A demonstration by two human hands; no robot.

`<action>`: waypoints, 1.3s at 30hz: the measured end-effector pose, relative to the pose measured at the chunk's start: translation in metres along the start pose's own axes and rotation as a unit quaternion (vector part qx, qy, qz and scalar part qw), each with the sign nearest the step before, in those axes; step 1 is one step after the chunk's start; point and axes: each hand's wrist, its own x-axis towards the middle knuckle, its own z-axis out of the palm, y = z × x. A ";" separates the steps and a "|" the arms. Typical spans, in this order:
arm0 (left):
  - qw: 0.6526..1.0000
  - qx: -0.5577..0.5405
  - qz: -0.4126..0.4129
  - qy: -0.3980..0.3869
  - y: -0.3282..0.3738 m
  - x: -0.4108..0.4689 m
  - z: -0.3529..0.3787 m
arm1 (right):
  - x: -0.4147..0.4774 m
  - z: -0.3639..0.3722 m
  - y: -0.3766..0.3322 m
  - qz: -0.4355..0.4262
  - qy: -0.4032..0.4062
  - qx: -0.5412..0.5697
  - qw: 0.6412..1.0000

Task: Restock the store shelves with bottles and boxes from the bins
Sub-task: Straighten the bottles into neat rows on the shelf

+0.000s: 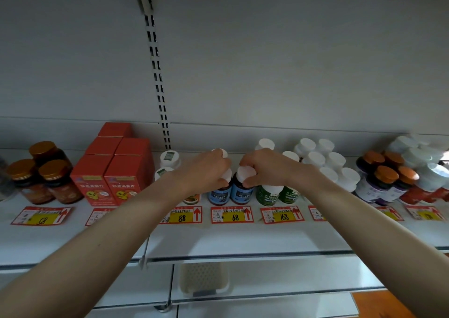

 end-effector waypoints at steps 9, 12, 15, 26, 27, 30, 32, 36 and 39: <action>0.999 -0.035 -0.001 0.006 -0.006 0.002 -0.007 | -0.002 -0.001 0.001 0.013 -0.020 0.032 0.999; 0.996 -0.051 -0.034 0.058 -0.019 0.010 -0.023 | -0.004 -0.006 0.002 0.014 -0.025 0.068 0.997; 0.995 -0.054 -0.064 0.059 -0.031 0.023 -0.029 | -0.004 -0.008 0.002 0.010 -0.018 0.072 0.997; 0.993 -0.100 -0.057 -0.033 -0.035 0.045 -0.011 | -0.002 0.000 0.003 -0.004 -0.004 0.057 0.998; 0.992 -0.103 -0.059 -0.030 -0.034 0.045 -0.011 | -0.003 0.000 0.002 -0.004 -0.004 0.057 0.998; 0.992 -0.105 -0.061 -0.027 -0.032 0.045 -0.010 | -0.004 0.000 0.002 0.000 0.001 0.059 0.998; 0.992 -0.109 -0.058 -0.026 -0.032 0.045 -0.009 | -0.005 0.000 0.001 0.000 0.004 0.054 0.999; 0.990 -0.123 -0.060 -0.019 -0.032 0.043 -0.009 | -0.006 -0.001 -0.001 0.002 0.012 0.041 0.999; 0.991 -0.123 -0.058 -0.017 -0.031 0.041 -0.010 | -0.007 0.002 -0.001 0.003 0.014 0.054 0.998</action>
